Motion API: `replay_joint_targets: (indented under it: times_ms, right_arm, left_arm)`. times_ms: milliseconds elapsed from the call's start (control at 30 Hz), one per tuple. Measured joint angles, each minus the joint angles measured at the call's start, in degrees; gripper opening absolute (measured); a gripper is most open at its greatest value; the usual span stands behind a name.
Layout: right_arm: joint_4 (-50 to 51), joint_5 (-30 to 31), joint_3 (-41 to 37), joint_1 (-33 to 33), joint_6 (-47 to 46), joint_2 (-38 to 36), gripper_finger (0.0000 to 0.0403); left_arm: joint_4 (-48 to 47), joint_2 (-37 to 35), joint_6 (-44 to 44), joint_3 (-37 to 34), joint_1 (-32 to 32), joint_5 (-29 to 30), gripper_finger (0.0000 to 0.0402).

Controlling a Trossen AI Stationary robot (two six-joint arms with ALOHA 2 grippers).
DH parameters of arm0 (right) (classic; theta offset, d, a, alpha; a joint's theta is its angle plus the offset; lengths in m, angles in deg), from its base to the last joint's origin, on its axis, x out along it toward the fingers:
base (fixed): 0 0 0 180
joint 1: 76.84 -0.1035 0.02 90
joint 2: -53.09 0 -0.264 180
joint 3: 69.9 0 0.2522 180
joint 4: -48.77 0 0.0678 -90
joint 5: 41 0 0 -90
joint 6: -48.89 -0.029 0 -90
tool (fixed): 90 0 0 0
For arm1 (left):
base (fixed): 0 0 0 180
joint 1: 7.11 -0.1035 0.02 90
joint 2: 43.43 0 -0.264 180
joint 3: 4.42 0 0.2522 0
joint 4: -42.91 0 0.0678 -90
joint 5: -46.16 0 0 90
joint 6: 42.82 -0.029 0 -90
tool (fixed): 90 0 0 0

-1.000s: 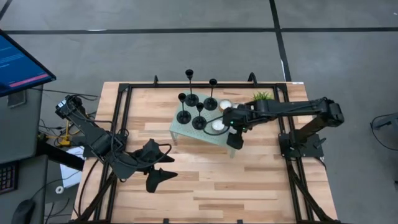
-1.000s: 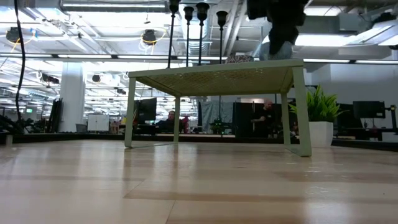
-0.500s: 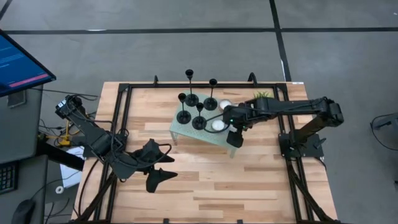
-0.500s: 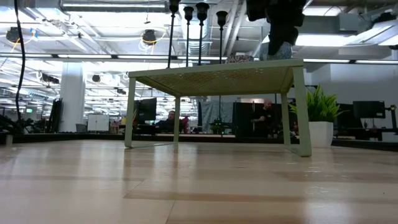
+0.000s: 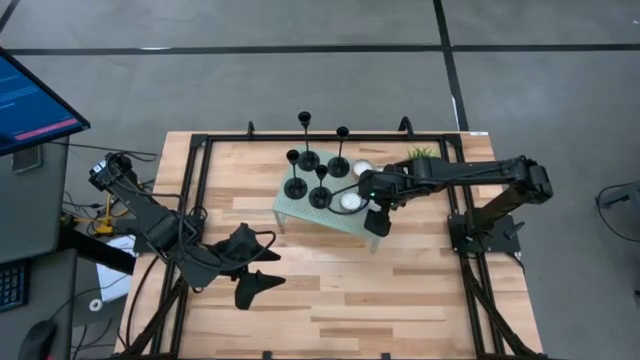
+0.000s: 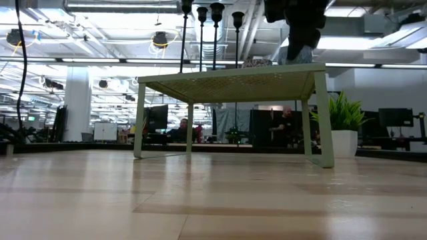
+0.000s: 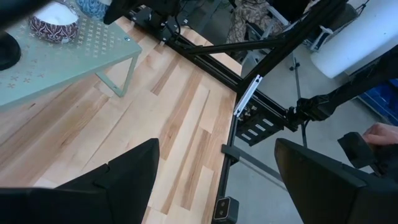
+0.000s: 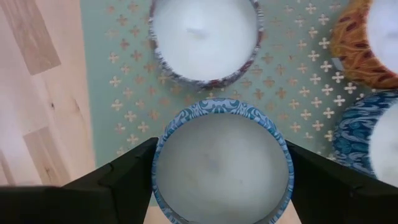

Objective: Pick & Place candle stick holders
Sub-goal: Put the light blue scented candle on the shelf

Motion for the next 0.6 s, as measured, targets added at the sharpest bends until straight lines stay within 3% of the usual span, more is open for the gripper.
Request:
replay_joint_targets:
  times_ms: [600]
  right_arm:
    - [-1.22,0.22,0.00,-0.21,-0.40,0.00,0.0295]
  left_arm:
    - [0.17,0.00,0.00,0.00,0.00,-0.02,0.0320]
